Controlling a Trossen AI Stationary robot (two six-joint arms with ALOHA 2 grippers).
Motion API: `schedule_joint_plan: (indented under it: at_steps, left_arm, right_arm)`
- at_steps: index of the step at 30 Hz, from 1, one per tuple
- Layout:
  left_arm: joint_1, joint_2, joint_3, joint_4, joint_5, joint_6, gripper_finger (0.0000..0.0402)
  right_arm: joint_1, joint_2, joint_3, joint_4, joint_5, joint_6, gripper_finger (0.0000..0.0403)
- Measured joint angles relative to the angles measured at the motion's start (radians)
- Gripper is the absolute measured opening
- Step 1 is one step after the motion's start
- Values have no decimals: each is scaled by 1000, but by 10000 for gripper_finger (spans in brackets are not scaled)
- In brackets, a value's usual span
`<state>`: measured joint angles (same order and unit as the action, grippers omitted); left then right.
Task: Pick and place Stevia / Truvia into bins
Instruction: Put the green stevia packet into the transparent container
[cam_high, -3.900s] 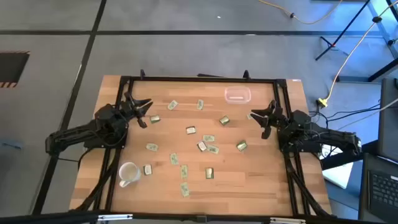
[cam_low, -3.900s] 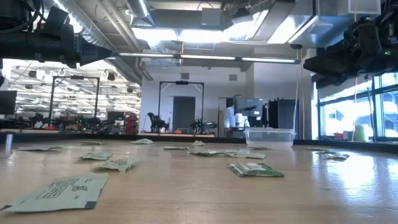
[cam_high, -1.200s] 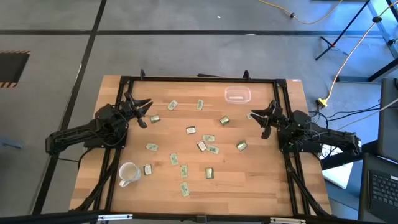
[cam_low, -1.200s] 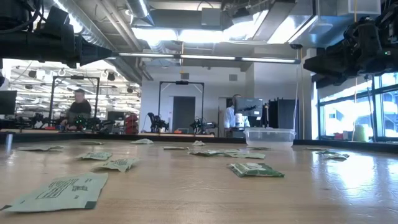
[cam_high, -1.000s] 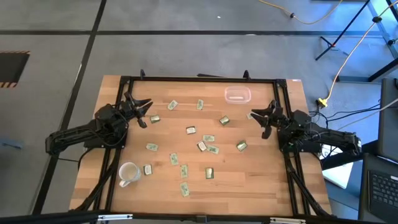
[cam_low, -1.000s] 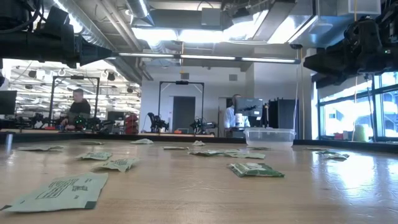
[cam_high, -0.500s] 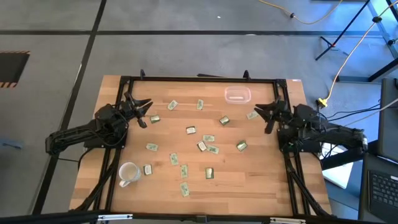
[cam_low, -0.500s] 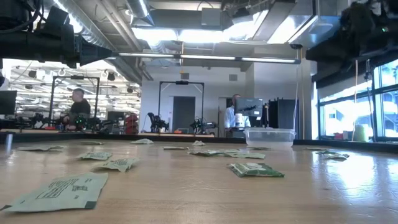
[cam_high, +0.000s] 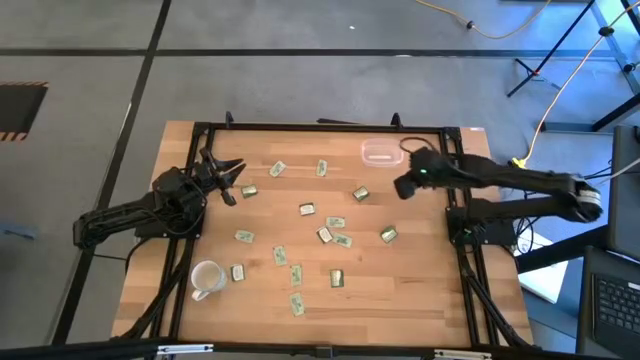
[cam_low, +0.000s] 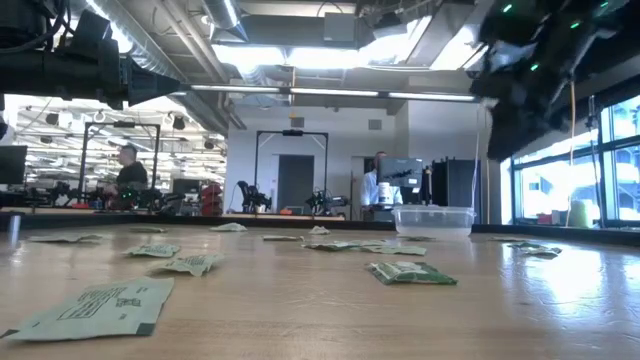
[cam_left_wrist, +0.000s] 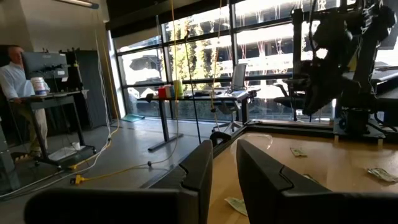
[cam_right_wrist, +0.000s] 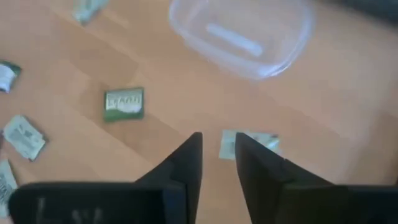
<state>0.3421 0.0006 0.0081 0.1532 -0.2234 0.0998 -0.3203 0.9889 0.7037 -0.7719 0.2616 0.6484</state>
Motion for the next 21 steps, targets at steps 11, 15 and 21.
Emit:
schedule_joint_plan:
  at_steps: [11,15,21]
  left_arm:
    - [0,0,0,0,0,0,68]
    - [0,0,0,0,0,-1,68]
    - [0,0,0,0,0,-8,68]
  right_arm:
    - [-68,320,1,55,-105,-76,99]
    - [-83,385,1,127,-105,-112,99]
    - [-102,455,1,150,-104,-129,99]
